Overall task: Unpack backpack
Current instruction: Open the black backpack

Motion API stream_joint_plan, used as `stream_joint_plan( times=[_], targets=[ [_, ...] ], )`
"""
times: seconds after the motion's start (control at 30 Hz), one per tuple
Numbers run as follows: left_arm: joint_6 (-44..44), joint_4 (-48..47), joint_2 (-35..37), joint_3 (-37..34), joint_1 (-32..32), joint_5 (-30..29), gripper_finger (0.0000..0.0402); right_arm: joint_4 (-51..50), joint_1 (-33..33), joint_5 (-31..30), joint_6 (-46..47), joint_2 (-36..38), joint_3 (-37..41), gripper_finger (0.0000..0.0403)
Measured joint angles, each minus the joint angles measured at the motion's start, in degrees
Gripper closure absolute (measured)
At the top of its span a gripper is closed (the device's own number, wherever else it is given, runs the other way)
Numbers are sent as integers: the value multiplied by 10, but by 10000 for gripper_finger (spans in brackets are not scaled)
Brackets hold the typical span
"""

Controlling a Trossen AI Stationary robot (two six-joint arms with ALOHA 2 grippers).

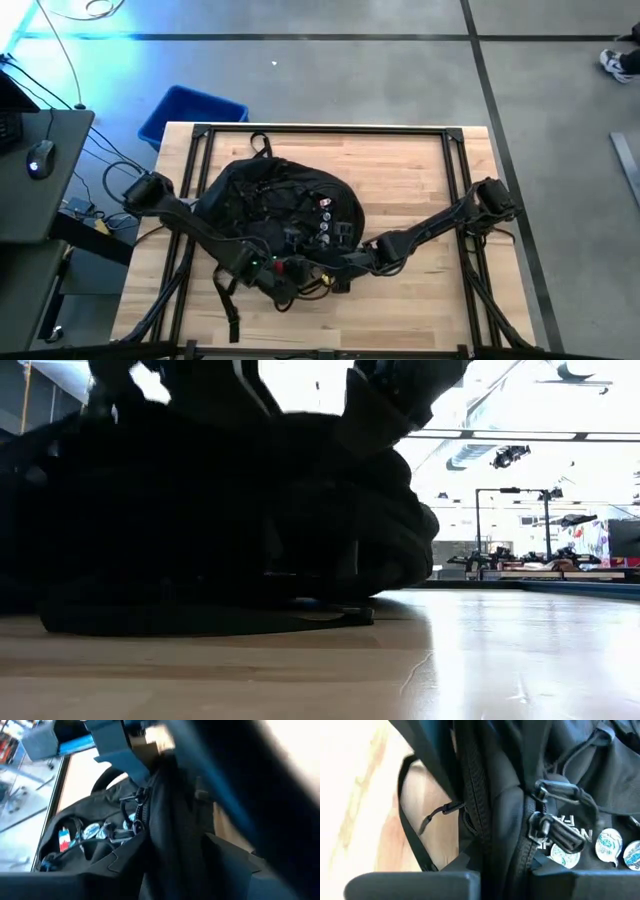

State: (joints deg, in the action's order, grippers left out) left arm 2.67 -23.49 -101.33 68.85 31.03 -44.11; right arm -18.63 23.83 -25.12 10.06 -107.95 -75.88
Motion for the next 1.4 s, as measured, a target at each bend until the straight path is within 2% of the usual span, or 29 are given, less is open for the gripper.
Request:
stream_joint_plan(
  times=[0.1,0.23,0.27,0.47,0.67,0.83,0.93,1.0,1.07,1.13,1.17,1.23,1.3,1.4],
  targets=[
    [1,-11,-13,0,3,-33,262,3,3,1,-25,-11,0,342],
    [28,-50,-22,-1,19,-75,371,-8,14,3,-93,-14,-2,309],
    [43,-62,-22,-1,25,-86,383,-14,18,3,-115,-11,-2,298],
    [101,-144,-21,-3,100,-147,395,-94,43,-2,-192,39,-3,228],
    [272,-274,-20,-3,196,-192,398,-184,53,-8,-243,68,-3,174],
    [373,-303,-19,-11,248,-221,399,-98,42,-6,-343,28,42,168],
    [402,-301,-19,-23,260,-226,399,-22,31,-29,-322,5,69,184],
    [429,-299,-19,-36,260,-237,398,0,31,-38,-285,-5,71,220],
    [452,-297,-19,-55,255,-267,395,6,36,-50,-263,-8,71,280],
    [478,-291,-19,-83,243,-322,390,-7,47,-88,-256,-5,70,356],
    [498,-290,-19,-100,234,-358,387,-25,54,-117,-255,-5,66,377],
    [565,-295,-19,-140,211,-444,380,-77,67,-195,-225,-3,45,386],
    [655,-326,-14,-168,176,-469,370,-168,78,-252,-169,2,12,394],
    [778,-368,-5,-206,116,-492,352,-333,92,-314,-28,4,-49,398]
  ],
)
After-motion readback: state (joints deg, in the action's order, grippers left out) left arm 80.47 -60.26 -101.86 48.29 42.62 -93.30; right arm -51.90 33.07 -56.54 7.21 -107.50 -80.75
